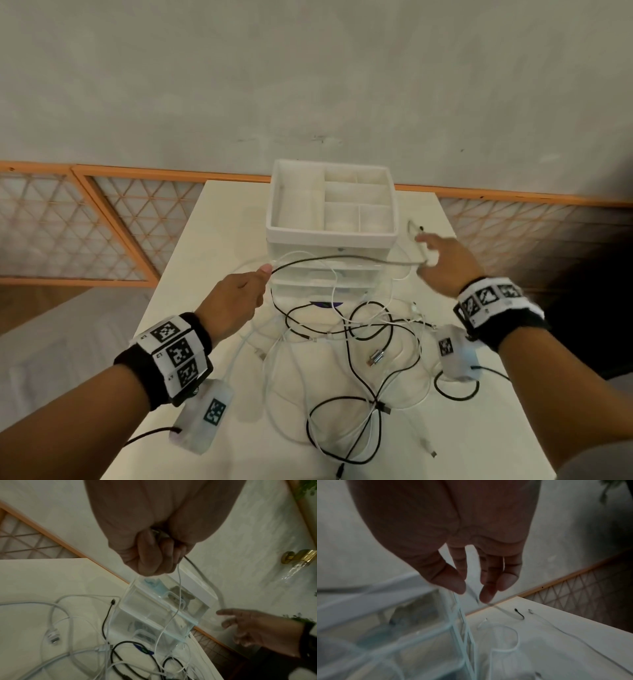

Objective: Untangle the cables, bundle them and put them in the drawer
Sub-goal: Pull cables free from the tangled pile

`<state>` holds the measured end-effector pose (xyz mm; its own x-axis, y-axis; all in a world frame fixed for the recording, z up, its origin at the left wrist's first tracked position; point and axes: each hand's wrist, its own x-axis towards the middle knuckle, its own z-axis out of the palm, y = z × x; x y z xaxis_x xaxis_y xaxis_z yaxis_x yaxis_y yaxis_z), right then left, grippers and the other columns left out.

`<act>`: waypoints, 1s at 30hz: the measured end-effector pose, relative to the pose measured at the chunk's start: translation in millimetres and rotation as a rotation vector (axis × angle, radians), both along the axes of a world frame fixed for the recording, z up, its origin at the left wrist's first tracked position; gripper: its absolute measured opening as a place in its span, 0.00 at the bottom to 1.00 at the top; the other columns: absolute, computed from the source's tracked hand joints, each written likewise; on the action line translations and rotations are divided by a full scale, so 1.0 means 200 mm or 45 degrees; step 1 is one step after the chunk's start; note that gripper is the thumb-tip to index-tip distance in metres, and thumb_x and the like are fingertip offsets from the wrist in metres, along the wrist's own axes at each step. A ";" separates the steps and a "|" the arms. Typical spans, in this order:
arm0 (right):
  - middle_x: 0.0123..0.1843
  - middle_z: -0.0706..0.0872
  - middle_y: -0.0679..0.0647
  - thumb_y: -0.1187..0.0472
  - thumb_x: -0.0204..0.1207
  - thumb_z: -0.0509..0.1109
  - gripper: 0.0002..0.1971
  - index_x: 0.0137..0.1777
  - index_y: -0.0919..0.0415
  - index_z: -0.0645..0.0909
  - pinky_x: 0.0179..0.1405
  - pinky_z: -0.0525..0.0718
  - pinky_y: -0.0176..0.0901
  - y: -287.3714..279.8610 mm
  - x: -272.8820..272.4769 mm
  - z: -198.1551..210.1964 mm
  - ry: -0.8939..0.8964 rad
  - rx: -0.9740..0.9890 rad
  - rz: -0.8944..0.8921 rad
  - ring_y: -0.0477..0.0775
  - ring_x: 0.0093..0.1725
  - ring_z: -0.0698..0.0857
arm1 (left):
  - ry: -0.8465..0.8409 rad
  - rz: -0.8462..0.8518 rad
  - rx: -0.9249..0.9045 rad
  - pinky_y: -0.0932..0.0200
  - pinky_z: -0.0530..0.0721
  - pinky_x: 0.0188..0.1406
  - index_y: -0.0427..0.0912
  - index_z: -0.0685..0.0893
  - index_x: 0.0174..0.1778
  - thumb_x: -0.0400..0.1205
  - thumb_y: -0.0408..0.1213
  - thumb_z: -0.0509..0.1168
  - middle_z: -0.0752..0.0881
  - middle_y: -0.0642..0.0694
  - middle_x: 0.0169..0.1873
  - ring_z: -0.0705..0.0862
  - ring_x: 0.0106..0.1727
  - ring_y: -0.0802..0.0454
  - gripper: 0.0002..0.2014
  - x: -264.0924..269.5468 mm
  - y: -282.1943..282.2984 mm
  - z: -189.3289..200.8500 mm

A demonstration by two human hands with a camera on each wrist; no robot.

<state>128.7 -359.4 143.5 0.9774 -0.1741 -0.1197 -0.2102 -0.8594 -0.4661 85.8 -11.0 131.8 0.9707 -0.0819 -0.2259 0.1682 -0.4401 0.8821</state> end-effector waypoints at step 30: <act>0.63 0.78 0.54 0.46 0.78 0.68 0.14 0.56 0.51 0.84 0.59 0.82 0.49 0.43 -0.76 -0.72 0.524 -0.187 0.023 0.60 0.61 0.83 | 0.249 -0.108 0.424 0.57 0.72 0.34 0.35 0.84 0.44 0.84 0.38 0.61 0.83 0.46 0.37 0.78 0.37 0.47 0.11 -0.34 -0.15 -0.33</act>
<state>-22.6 -274.1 -0.5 0.8564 -0.2018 -0.4753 -0.3374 -0.9154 -0.2193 17.9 -40.1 64.9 0.8996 -0.0513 -0.4337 0.2694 -0.7163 0.6437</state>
